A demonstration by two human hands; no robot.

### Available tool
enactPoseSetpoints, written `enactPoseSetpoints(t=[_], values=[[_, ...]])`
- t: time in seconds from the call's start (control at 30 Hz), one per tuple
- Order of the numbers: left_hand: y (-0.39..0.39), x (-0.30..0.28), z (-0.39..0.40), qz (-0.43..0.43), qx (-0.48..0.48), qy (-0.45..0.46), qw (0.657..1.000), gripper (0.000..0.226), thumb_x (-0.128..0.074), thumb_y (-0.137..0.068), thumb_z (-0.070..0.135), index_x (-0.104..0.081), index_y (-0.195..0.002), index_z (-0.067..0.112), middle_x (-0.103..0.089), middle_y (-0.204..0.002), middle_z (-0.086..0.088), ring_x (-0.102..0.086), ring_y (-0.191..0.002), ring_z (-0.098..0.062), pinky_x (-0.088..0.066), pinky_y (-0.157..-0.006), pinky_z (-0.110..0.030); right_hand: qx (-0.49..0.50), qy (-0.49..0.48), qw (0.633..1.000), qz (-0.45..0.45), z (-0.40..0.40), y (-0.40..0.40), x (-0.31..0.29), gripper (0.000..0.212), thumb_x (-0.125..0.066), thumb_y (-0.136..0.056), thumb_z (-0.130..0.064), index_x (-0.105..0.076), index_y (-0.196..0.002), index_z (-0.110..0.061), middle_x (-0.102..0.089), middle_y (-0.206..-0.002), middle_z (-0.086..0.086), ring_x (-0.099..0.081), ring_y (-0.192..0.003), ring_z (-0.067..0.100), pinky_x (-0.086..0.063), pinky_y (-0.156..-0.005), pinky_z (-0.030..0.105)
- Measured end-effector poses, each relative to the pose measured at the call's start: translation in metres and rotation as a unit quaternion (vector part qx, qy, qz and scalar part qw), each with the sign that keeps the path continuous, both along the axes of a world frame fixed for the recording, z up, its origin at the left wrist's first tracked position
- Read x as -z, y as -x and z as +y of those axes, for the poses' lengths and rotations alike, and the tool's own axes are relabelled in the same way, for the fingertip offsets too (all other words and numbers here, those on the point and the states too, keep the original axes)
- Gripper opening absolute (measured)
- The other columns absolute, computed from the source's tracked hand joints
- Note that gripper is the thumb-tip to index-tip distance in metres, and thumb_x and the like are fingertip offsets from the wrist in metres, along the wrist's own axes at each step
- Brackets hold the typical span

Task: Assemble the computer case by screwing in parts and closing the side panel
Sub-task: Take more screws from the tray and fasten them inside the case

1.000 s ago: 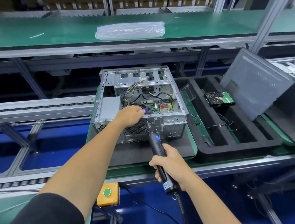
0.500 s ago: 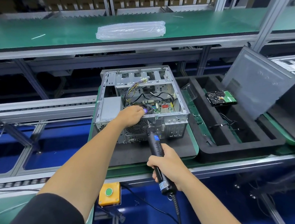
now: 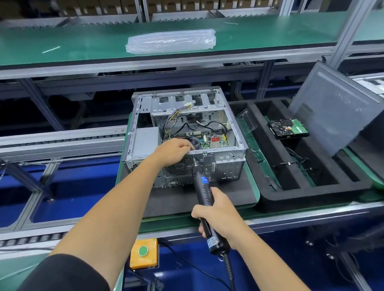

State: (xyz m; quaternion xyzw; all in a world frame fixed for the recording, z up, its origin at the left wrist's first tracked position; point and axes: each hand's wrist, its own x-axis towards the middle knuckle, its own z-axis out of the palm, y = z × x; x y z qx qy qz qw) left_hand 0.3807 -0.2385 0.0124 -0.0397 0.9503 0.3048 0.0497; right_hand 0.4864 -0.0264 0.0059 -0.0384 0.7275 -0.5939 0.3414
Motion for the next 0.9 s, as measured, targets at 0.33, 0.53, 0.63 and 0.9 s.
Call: enactPoseSetpoints(t=[0.33,0.53,0.63,0.9], values=[[-0.001,-0.003,0.000,-0.012,0.000,-0.029,1.000,0.026,-0.045,-0.096,0.025,-0.066,-0.092,0.012,-0.059,-0.077,0.004,-0.051,-0.074,-0.019,-0.037,-0.071,-0.030,0.008,0.002,1.000,-0.016,-0.003,-0.001,-0.006,0.044,-0.072,-0.073,-0.013,-0.046,-0.109,-0.009,-0.053,-0.082,0.013,-0.056,-0.049,0.024,-0.049,-0.049,0.030],[-0.004,-0.009,-0.001,-0.022,0.009,-0.081,0.996,0.035,-0.050,-0.094,0.018,-0.043,-0.060,0.011,-0.031,-0.049,0.007,-0.029,-0.042,-0.005,-0.022,-0.048,-0.022,0.016,-0.006,1.000,-0.010,-0.008,-0.004,-0.008,0.040,-0.069,-0.076,-0.012,-0.046,-0.109,-0.012,-0.052,-0.084,0.012,-0.055,-0.049,0.023,-0.049,-0.049,0.030],[-0.006,-0.008,-0.002,-0.023,0.011,-0.070,0.997,0.036,-0.050,-0.093,0.018,-0.045,-0.065,-0.004,-0.030,-0.053,0.001,-0.025,-0.041,-0.006,-0.023,-0.049,-0.023,0.016,-0.055,0.998,0.028,-0.016,-0.007,-0.007,0.038,-0.068,-0.073,-0.020,-0.045,-0.103,-0.018,-0.057,-0.092,0.012,-0.058,-0.060,0.025,-0.054,-0.057,0.037],[-0.004,-0.007,-0.006,-0.025,0.034,-0.069,0.997,0.039,-0.048,-0.096,0.023,-0.045,-0.062,0.004,-0.032,-0.050,0.003,-0.026,-0.057,-0.019,-0.024,-0.056,-0.027,0.029,-0.110,0.991,0.064,-0.029,-0.012,-0.010,0.045,-0.068,-0.070,-0.026,-0.043,-0.107,-0.018,-0.062,-0.102,0.013,-0.062,-0.070,0.028,-0.055,-0.060,0.034]])
